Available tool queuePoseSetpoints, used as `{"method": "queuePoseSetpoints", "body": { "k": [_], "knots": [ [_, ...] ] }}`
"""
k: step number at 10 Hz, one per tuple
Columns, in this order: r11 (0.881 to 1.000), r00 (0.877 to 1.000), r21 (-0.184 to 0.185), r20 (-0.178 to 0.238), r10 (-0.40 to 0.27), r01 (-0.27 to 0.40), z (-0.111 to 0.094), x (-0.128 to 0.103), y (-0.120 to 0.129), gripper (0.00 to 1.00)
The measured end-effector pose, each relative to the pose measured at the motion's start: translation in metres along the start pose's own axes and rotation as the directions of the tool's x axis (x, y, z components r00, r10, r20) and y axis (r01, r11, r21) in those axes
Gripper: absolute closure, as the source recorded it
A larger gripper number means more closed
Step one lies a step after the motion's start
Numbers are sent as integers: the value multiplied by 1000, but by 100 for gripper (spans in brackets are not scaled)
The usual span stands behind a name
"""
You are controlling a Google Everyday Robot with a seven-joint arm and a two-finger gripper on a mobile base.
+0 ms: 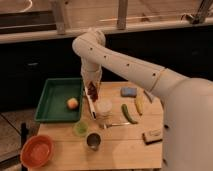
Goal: Place grapes in red bowl
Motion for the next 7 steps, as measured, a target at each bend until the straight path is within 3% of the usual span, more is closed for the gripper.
{"method": "queuePoseSetpoints", "body": {
  "k": [3, 7],
  "knots": [
    [1000, 999, -2, 16, -28, 28, 0, 7, 8, 97],
    [995, 995, -8, 24, -99, 99, 7, 22, -16, 97]
  ]
}}
